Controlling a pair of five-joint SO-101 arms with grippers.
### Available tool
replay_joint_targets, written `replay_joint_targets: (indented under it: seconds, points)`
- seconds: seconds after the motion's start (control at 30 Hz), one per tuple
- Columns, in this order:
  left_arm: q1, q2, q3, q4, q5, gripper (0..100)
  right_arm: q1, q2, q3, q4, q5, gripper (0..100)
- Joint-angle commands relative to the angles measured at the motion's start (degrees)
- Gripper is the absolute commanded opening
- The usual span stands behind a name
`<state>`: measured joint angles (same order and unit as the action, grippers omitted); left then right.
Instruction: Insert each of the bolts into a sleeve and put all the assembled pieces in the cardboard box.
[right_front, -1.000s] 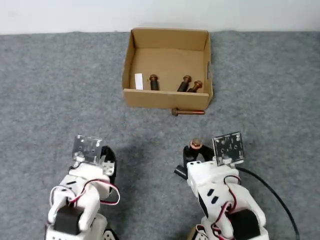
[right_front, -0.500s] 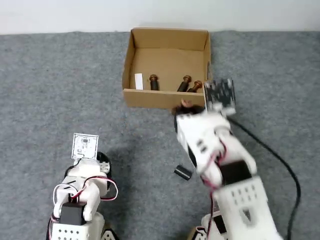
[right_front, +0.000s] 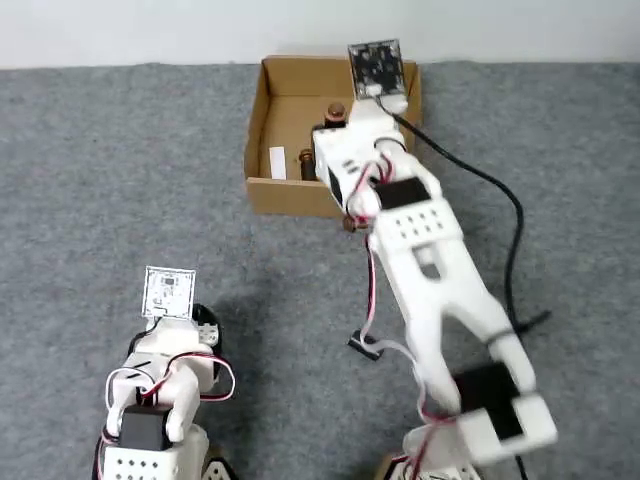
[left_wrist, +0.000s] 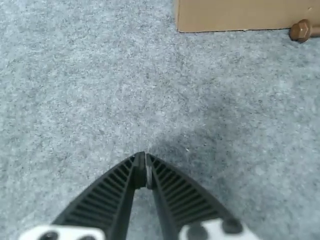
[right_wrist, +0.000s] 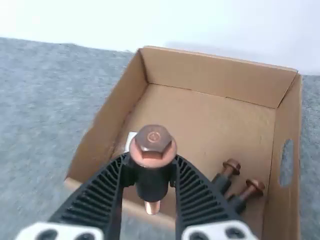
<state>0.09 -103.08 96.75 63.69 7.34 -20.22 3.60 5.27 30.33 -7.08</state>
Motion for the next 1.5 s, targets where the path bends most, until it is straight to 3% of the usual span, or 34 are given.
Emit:
replay_joint_targets:
  seconds: [0.0,0.5,0.7,0.87,1.1,1.47]
  points:
    - [-0.26,-0.09,-0.22,-0.53,-0.62,0,1.71,6.99,-9.93,-1.45,-0.26,0.8]
    - [-0.26,-0.09,-0.22,-0.35,-0.53,0,1.98,24.13,-14.24,13.67,-0.26,1.3]
    - [-0.26,-0.09,-0.22,-0.35,-0.44,0,1.98,24.75,-14.33,16.4,-0.26,13.7]
    - [-0.26,-0.09,-0.22,-0.35,-0.44,0,1.71,21.67,-14.33,18.24,-0.26,13.3]
    - [-0.26,-0.09,-0.22,-0.44,-0.35,0,1.98,9.89,-14.24,19.47,-0.26,0.6]
    - [-2.55,-0.18,-0.22,-0.62,-0.26,0,1.63,-4.35,-14.24,45.32,-0.26,0.9]
